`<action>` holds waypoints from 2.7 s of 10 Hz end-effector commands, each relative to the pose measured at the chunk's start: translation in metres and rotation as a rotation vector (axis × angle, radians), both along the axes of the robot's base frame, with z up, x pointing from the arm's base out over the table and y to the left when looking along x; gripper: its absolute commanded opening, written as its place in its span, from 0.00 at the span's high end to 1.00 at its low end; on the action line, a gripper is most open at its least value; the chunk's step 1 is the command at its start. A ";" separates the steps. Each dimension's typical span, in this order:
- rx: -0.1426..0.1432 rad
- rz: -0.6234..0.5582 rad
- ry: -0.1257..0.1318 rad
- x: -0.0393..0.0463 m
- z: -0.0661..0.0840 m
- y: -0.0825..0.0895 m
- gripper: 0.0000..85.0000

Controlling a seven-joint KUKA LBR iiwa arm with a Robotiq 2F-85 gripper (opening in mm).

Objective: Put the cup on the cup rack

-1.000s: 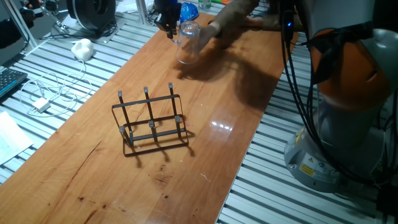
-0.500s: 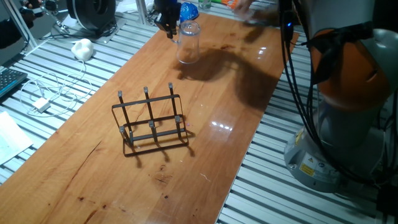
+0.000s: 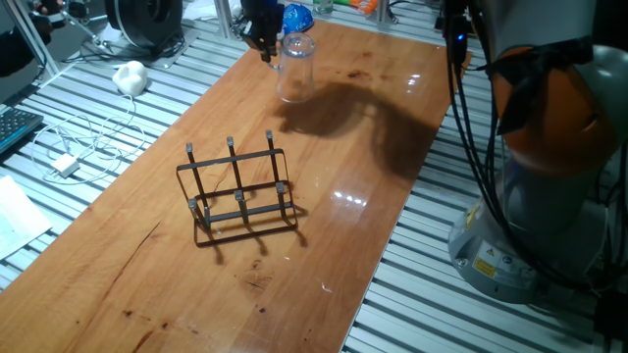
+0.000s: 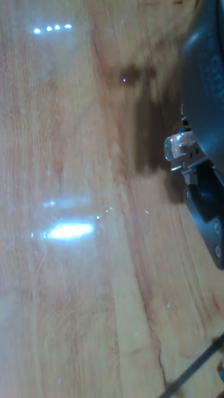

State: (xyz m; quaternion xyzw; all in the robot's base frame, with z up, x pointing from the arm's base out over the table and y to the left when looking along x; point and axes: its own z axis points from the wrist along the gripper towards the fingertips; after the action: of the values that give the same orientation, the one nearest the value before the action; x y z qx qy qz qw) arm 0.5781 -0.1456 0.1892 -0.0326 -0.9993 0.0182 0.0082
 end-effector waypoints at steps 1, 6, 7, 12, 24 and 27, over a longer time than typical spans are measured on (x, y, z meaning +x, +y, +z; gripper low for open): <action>-0.001 -0.005 -0.003 -0.0032 0.000 0.004 1.00; -0.006 -0.024 -0.004 -0.0166 0.003 0.024 1.00; -0.008 -0.025 -0.004 -0.0166 0.004 0.025 1.00; 0.004 -0.050 0.005 -0.0159 0.012 0.037 1.00; 0.002 -0.085 -0.001 -0.0135 0.024 0.068 1.00; -0.030 -0.065 -0.011 -0.0162 0.024 0.069 1.00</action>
State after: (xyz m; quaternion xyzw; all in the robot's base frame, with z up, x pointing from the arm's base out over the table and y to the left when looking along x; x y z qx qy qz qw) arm 0.5621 -0.0764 0.2135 -0.0654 -0.9973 0.0321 0.0028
